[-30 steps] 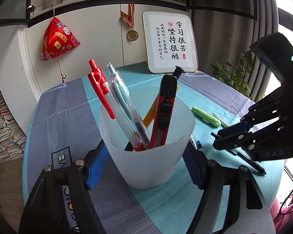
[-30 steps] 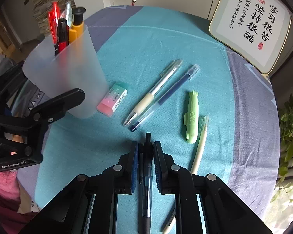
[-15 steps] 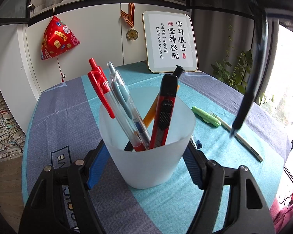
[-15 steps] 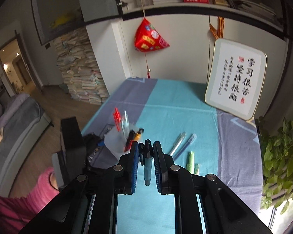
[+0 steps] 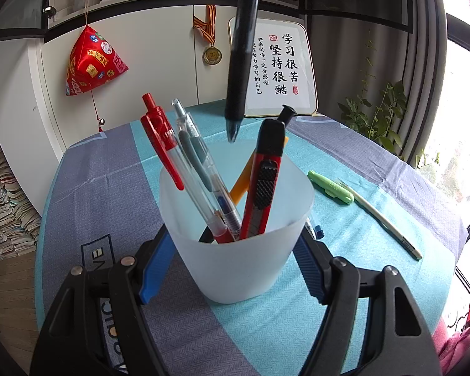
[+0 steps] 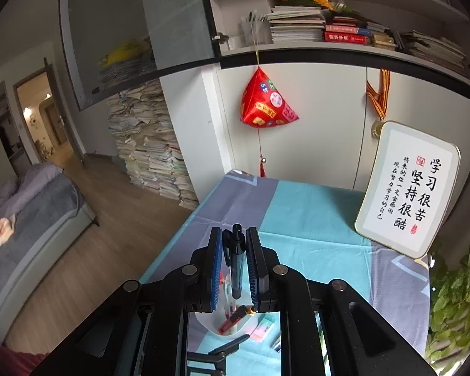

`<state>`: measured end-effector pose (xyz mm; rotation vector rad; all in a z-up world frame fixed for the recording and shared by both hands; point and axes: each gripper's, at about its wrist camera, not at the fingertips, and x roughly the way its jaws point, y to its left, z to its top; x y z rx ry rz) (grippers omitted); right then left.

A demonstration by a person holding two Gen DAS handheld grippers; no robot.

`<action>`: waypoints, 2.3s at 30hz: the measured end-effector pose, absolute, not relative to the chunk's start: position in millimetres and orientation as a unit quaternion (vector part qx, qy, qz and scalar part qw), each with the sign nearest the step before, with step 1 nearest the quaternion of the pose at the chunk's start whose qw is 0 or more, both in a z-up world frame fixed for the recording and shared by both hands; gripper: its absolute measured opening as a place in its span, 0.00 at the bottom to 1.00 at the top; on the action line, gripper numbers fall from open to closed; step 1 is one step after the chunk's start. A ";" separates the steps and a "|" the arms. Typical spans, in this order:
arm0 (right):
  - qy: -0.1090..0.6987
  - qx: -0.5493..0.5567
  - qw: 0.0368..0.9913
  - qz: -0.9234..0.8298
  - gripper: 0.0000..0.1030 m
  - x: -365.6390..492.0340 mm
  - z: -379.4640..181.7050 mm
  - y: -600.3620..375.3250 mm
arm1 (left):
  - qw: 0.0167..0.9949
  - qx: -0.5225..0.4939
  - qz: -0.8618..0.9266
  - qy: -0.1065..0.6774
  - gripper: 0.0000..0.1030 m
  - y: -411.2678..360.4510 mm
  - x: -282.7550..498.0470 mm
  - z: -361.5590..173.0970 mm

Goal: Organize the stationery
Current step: 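Lift the black pen with the right gripper and lower it into the cup, then open the right gripper to release the black pen in the cup, then move the right gripper to the white pen and grasp it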

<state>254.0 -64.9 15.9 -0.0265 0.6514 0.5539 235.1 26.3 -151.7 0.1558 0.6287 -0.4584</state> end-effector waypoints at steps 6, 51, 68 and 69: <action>0.348 -0.019 0.902 0.255 0.16 270.1 -11.8 -63.4 | 0.922 0.076 -0.223 0.306 0.69 26.3 234.6 -151.8; 0.524 0.019 0.844 0.111 0.37 178.2 -162.9 -183.4 | 0.921 0.077 -0.223 0.309 0.70 25.0 235.0 -152.3; 0.571 -0.050 0.813 0.102 0.08 121.7 -162.2 -221.6 | 0.920 0.077 -0.223 0.312 0.70 24.6 234.4 -153.3; 0.570 -0.044 0.814 0.099 0.08 118.4 -161.6 -227.1 | 0.920 0.077 -0.223 0.313 0.70 24.3 234.6 -154.0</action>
